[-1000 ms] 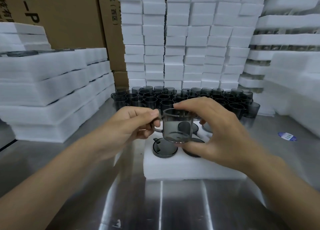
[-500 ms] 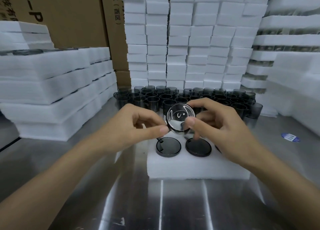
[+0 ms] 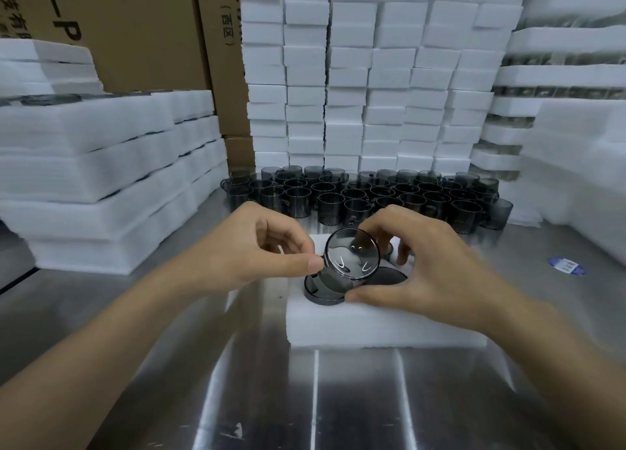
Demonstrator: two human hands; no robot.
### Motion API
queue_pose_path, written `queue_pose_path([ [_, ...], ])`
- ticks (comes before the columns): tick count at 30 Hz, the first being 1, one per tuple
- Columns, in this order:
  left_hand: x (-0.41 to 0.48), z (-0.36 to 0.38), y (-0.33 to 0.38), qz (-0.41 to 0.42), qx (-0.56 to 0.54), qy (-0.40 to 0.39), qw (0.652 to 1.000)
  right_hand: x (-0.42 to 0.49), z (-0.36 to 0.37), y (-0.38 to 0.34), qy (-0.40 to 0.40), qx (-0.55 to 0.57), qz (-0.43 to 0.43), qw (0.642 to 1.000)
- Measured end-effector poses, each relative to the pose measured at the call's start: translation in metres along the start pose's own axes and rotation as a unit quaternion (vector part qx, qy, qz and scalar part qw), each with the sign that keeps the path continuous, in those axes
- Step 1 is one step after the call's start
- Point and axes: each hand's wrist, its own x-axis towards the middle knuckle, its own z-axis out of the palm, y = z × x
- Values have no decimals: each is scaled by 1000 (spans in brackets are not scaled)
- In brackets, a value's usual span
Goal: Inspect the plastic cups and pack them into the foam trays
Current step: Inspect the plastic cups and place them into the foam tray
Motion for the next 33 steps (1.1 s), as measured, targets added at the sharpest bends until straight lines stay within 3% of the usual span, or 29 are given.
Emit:
queue_pose_path([
  [9, 0, -2, -2, 5, -6, -8, 1000, -2, -1, -5, 35, -5, -17, 999],
  [13, 0, -2, 0, -7, -17, -15, 1000, -5, -3, -12, 46, 86, 13, 995],
  [20, 0, 12, 5, 33, 15, 44, 998, -2, -7, -20, 128, 127, -19, 984],
  [26, 2, 22, -3, 92, 49, 107, 989, -4, -8, -19, 89, 119, -15, 989],
  [33, 0, 27, -3, 166, 177, 102, 965, -2, -4, -19, 75, 192, 24, 978],
])
